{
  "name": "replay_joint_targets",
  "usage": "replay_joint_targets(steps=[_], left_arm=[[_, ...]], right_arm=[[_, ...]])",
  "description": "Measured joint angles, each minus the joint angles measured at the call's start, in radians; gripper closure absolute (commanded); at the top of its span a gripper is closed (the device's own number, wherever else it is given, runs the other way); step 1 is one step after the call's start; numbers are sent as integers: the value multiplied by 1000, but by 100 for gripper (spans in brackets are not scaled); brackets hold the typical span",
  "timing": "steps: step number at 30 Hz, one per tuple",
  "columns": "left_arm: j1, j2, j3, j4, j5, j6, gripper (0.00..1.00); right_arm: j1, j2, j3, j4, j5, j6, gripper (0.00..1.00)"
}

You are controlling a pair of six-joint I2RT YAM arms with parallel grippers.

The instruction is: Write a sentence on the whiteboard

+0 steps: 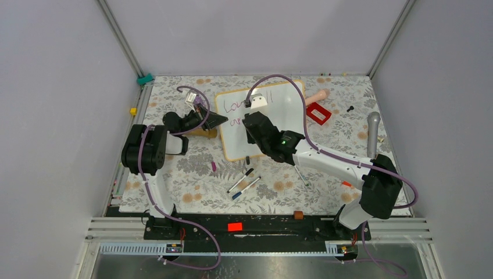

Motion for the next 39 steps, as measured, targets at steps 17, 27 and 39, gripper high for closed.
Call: replay_joint_targets(steps=[17, 27, 39], left_arm=[[-3, -5, 3, -2, 15, 16, 100], [-3, 7, 13, -1, 18, 7, 100], [-8, -32, -48, 6, -47, 36, 100]], right_arm=[[0, 32, 55, -19, 8, 0, 100], [0, 84, 130, -77, 43, 7, 100], [0, 96, 134, -87, 44, 11, 100]])
